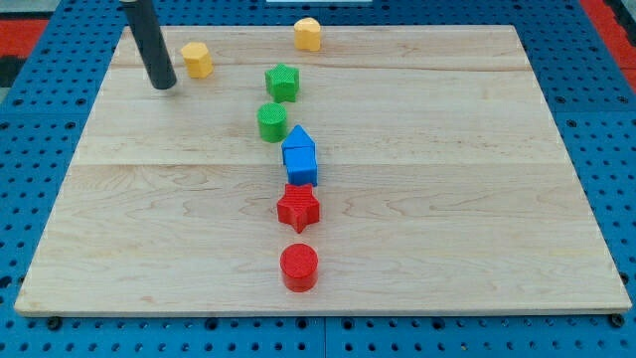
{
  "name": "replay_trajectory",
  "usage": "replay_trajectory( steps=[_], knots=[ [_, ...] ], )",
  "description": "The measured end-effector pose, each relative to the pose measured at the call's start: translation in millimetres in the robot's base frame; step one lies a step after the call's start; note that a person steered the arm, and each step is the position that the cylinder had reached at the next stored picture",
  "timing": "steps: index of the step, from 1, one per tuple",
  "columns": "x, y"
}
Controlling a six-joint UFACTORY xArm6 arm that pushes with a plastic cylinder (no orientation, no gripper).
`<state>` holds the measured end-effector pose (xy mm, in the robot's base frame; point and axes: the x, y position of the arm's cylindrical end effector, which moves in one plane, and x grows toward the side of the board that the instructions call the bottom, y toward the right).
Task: Push the green star to the center left
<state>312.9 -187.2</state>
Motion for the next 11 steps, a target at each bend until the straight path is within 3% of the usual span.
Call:
replay_trajectory(
  steps=[1, 3, 5, 7, 9, 11],
  knots=[
    [-7.5, 52.5],
    [-46.5, 101.1],
    [-43.9, 170.8],
    [-17.3, 176.2],
    [-11.3, 85.5],
    [21.9, 71.5]
  ],
)
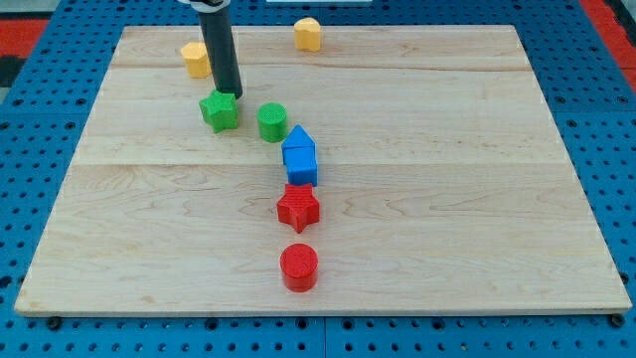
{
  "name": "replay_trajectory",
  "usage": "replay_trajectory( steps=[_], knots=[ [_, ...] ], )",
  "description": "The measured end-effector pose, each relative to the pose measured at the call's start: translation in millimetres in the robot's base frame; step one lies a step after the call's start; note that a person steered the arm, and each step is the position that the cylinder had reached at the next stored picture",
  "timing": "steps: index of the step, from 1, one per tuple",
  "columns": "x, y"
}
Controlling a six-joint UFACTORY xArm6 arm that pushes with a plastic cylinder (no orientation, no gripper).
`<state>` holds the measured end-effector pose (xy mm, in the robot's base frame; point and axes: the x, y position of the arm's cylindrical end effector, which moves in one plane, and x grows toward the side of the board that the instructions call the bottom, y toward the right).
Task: Push the green star to the center left
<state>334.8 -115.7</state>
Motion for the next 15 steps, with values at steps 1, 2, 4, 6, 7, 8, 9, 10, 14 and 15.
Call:
replay_trajectory(
  steps=[1, 2, 4, 6, 7, 8, 9, 10, 14, 15],
  knots=[
    [0.8, 0.0],
    [6.6, -1.1],
    [10.6, -14.4],
    [10.6, -8.5],
    [10.5, 5.2],
    [11.9, 8.8],
    [14.4, 3.9],
    [19.2, 4.0],
    [31.0, 0.4],
    [31.0, 13.3]
  ],
)
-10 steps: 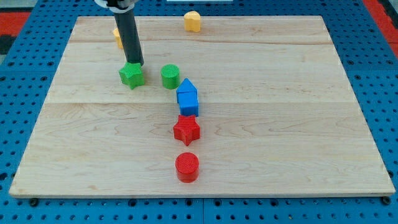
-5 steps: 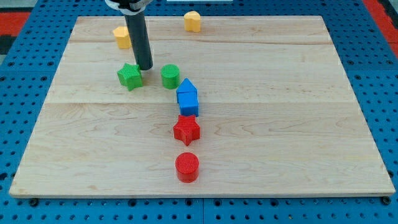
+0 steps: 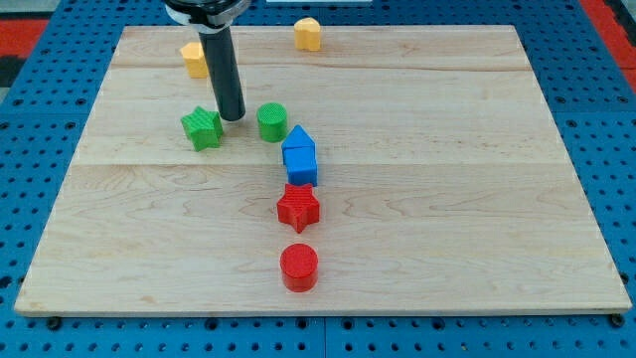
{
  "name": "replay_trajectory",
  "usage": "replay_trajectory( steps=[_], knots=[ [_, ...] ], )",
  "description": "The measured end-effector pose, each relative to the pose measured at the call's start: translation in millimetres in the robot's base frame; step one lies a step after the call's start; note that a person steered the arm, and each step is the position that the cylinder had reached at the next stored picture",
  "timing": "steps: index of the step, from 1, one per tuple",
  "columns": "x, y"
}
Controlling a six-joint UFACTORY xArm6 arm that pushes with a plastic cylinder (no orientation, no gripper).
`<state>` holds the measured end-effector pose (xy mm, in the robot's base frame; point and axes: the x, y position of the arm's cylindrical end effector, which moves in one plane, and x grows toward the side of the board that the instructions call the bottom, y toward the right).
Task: Push the green star to the center left
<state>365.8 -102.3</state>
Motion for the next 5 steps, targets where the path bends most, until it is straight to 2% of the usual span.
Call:
replay_trajectory(
  steps=[3, 4, 5],
  knots=[
    [1.5, 9.9],
    [17.5, -2.4],
    [20.7, -50.2]
  ],
)
